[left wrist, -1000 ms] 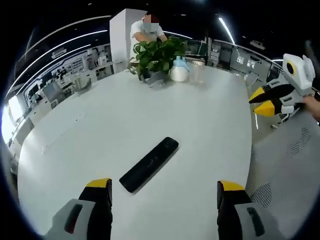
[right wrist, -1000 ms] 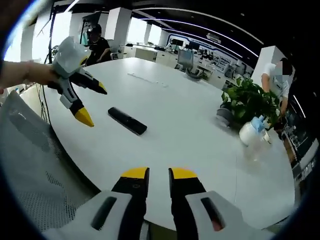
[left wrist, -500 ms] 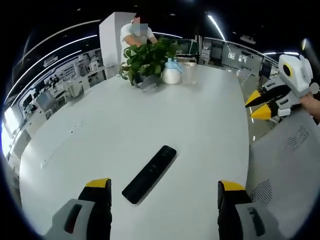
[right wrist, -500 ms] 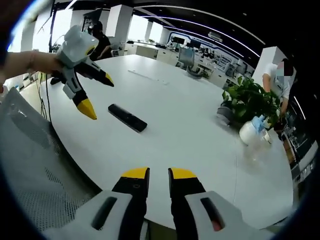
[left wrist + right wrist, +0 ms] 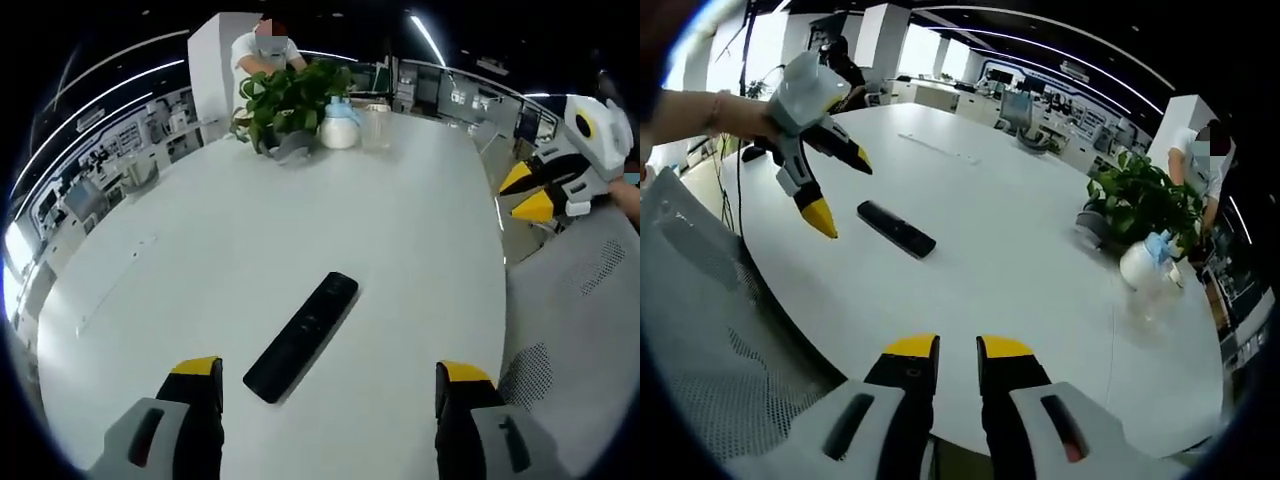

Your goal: Press the specified remote control buttons in sequence, fully releasing each button before pressing the next.

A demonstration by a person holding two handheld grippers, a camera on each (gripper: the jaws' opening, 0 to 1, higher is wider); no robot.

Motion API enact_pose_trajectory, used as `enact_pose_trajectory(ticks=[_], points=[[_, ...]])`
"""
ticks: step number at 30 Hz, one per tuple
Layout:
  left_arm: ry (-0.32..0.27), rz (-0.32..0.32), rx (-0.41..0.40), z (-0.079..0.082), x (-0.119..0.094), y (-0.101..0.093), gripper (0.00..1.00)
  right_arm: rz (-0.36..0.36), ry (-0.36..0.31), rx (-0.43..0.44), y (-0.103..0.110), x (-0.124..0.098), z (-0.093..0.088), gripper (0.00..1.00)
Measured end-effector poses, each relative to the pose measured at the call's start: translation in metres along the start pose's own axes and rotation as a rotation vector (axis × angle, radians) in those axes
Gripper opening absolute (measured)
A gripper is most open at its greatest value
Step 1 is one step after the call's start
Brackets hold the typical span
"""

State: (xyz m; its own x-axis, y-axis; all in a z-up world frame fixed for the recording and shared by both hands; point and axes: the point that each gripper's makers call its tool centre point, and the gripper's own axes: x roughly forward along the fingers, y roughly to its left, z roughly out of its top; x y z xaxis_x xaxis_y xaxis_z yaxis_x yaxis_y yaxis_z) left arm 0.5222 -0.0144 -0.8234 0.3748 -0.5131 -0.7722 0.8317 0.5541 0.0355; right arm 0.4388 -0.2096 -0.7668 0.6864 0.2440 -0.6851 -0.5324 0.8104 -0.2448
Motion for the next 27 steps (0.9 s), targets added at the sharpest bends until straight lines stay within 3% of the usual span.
enact_pose_trajectory(ticks=[12, 16, 27], points=[[0.081, 0.041, 0.077, -0.024, 0.014, 0.008, 0.91, 0.010, 0.020, -0.006, 0.002, 0.002, -0.003, 0.14], [0.083, 0.036, 0.069, -0.026, 0.016, 0.006, 0.90, 0.010, 0.028, -0.009, 0.002, 0.003, -0.005, 0.14], [0.114, 0.059, 0.151, -0.033, 0.027, 0.012, 0.90, 0.015, 0.044, -0.019, 0.003, 0.004, -0.007, 0.14]])
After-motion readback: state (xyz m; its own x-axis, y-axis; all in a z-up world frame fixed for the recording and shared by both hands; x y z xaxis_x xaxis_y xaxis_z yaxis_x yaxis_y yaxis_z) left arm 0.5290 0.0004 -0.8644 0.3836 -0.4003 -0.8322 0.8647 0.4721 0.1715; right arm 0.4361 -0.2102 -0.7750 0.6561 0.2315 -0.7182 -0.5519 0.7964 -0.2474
